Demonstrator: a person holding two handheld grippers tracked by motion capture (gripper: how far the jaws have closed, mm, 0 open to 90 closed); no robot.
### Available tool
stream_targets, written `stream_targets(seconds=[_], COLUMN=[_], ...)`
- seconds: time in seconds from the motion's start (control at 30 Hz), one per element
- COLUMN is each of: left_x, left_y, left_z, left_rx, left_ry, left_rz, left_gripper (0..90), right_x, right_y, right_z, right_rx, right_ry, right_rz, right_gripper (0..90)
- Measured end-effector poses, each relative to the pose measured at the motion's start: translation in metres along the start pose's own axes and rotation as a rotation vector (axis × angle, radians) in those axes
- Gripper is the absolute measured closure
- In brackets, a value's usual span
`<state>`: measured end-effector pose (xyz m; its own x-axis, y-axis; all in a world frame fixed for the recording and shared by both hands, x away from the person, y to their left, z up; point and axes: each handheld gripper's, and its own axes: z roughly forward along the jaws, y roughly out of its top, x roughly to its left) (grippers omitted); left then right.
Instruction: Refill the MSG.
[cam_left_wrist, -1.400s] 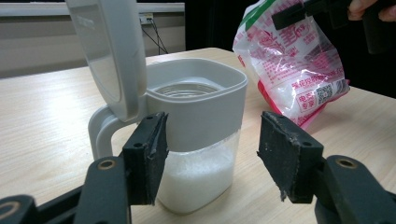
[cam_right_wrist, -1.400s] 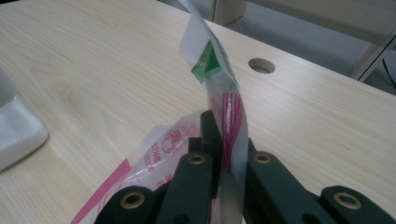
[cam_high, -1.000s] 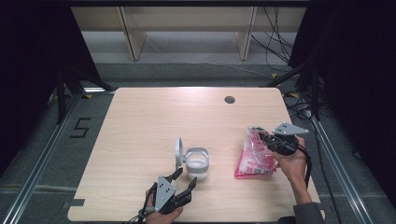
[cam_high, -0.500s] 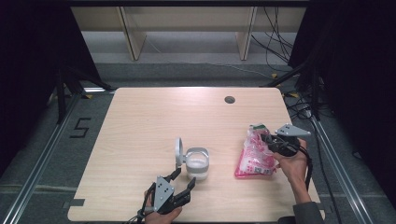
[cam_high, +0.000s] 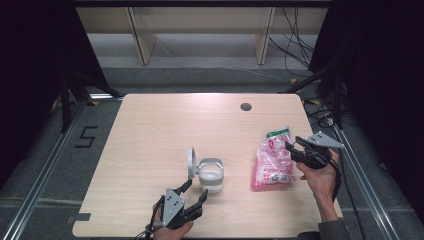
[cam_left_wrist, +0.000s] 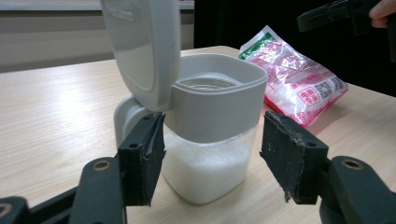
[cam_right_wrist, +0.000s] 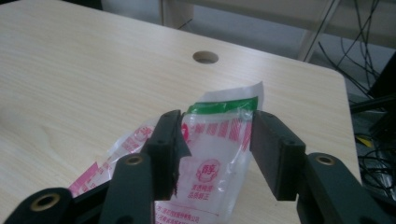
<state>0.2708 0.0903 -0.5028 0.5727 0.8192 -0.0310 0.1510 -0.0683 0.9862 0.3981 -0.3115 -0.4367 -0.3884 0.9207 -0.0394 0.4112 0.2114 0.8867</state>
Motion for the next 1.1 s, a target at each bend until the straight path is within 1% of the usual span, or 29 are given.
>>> stream_targets(seconds=[0.03,0.07,0.1,0.13,0.17,0.2,0.23,0.27,0.37,0.4,0.43,0.47,0.5,0.53,0.57,0.6,0.63,0.7,0.73,0.77,0.8,0.83,0.87,0.9,0.93,0.97,1.03,1.07,1.1], left_x=[0.000,0.001,0.002,0.002,0.002,0.002,0.003,0.004,0.004,0.004,0.005,0.007,0.007,0.008,0.008,0.009,0.009,0.011,0.012,0.013,0.013,0.013,0.015,0.015,0.018,0.018,0.021,0.025,0.025], left_y=[0.000,0.000,0.001,0.001,0.001,0.001,0.001,0.001,0.002,0.001,0.002,0.002,0.002,0.002,0.002,0.003,0.003,0.004,0.003,0.003,0.004,0.004,0.004,0.004,0.006,0.006,0.007,0.008,0.008], left_z=[0.000,-0.001,-0.002,-0.002,-0.003,-0.003,-0.002,-0.002,-0.004,-0.004,-0.004,-0.003,-0.003,-0.004,-0.004,-0.005,-0.005,-0.006,-0.005,-0.006,-0.007,-0.007,-0.008,-0.008,-0.009,-0.009,-0.010,-0.013,-0.013], left_rx=[0.000,0.002,0.014,0.014,0.012,0.013,0.004,-0.004,0.013,0.010,0.009,-0.015,-0.015,0.001,0.001,0.007,0.007,0.010,-0.009,-0.003,0.012,0.012,-0.001,-0.001,-0.003,-0.003,-0.004,0.017,0.017], left_ry=[0.000,0.001,0.006,0.009,0.010,0.011,0.010,0.009,0.017,0.021,0.020,0.011,0.011,0.014,0.014,0.015,0.015,0.017,0.007,0.010,0.009,0.009,0.011,0.011,0.014,0.014,0.019,0.031,0.031], left_rz=[0.000,0.002,0.011,-0.001,-0.003,0.001,0.006,-0.002,-0.001,-0.012,-0.007,-0.007,-0.007,-0.011,-0.011,-0.022,-0.022,-0.012,-0.015,-0.017,-0.013,-0.013,-0.016,-0.016,-0.018,-0.018,-0.029,-0.026,-0.026], left_gripper=[38.8,38.8,38.9,38.8,38.8,38.8,38.8,38.8,38.8,38.8,38.8,38.8,38.6,38.4,38.3,38.3,38.3,38.3,38.3,38.2,38.1,38.1,38.1,38.1,38.1,38.0,37.4,37.4,37.3], right_x=[0.001,0.001,0.000,0.002,0.006,0.009,0.009,0.011,0.016,0.021,0.023,0.027,0.027,0.032,0.032,0.036,0.036,0.042,0.045,0.048,0.048,0.048,0.054,0.056,0.057,0.060,0.061,0.063,0.066], right_y=[0.000,0.000,0.000,0.000,-0.001,-0.001,-0.001,0.000,0.000,0.000,0.000,0.000,0.000,-0.001,-0.001,-0.002,-0.002,-0.004,-0.005,-0.006,-0.007,-0.007,-0.010,-0.011,-0.012,-0.014,-0.016,-0.019,-0.021], right_z=[-0.002,-0.002,-0.002,-0.003,-0.004,-0.004,-0.004,-0.004,-0.005,-0.006,-0.005,-0.005,-0.004,-0.005,-0.005,-0.005,-0.005,-0.003,-0.004,-0.003,-0.002,-0.002,-0.003,-0.003,-0.003,-0.003,-0.002,-0.002,-0.004], right_rx=[-0.001,-0.001,-0.010,-0.017,0.004,0.002,0.002,-0.020,-0.027,-0.022,-0.032,-0.021,-0.014,-0.007,-0.007,-0.003,-0.003,-0.020,-0.003,-0.011,-0.010,-0.010,0.006,0.010,0.009,0.022,0.024,0.033,0.056], right_ry=[-0.002,-0.002,0.023,0.022,0.016,0.029,0.029,0.042,0.054,0.062,0.067,0.076,0.095,0.092,0.092,0.108,0.108,0.130,0.136,0.149,0.149,0.149,0.157,0.161,0.161,0.171,0.180,0.187,0.189], right_rz=[0.013,0.013,-0.007,-0.018,0.007,0.009,0.009,-0.012,-0.008,0.012,-0.008,-0.010,-0.021,0.000,0.000,0.004,0.004,-0.018,-0.009,0.005,-0.026,-0.026,-0.010,-0.013,-0.038,-0.033,-0.042,-0.049,-0.028], right_gripper=[53.7,53.7,53.9,53.8,53.6,52.3,52.3,51.6,51.2,51.1,51.1,50.0,49.8,49.6,49.6,47.0,47.0,44.1,43.4,42.6,42.2,42.2,41.4,40.5,39.5,38.9,38.9,38.9,38.8])
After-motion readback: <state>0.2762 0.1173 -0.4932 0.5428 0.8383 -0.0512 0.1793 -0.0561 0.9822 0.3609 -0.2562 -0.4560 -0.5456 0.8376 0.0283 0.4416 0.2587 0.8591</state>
